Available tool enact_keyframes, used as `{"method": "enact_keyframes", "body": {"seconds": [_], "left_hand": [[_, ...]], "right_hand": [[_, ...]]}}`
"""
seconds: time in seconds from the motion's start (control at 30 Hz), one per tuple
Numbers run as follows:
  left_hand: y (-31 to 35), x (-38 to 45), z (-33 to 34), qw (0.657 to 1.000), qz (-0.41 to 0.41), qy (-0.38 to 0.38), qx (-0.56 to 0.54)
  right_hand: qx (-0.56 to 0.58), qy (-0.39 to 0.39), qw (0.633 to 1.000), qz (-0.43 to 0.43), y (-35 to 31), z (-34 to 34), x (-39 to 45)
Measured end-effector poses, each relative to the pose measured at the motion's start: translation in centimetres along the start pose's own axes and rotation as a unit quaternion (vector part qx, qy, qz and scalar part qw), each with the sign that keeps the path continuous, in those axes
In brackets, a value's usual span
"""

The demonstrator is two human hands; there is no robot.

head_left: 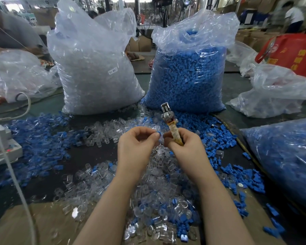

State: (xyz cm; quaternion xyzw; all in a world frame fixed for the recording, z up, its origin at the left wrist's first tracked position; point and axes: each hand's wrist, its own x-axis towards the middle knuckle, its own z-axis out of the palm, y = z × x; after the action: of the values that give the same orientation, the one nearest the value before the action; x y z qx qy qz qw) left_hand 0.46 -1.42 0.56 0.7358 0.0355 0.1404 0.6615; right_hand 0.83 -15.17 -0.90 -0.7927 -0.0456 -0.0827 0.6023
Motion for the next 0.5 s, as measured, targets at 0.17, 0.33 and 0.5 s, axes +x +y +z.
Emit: {"method": "enact_keyframes", "body": {"seconds": [0.17,0.33,0.5], "left_hand": [[0.2,0.3,-0.5,0.991,-0.023,-0.013,-0.132],[0.2,0.4,-0.7,0.990,-0.001,-0.014,-0.138],[0.4,0.5,-0.9,0.992,0.015,-0.014,-0.123]], "right_hand": [[-0.054,-0.048,0.997,0.005,0.4,-1.3,0.1],[-0.095,-0.112,0.989,0.011,0.5,-1.4,0.1],[-0.090,-0.133,0.987,0.015,0.4,-1.4,0.0]]}}
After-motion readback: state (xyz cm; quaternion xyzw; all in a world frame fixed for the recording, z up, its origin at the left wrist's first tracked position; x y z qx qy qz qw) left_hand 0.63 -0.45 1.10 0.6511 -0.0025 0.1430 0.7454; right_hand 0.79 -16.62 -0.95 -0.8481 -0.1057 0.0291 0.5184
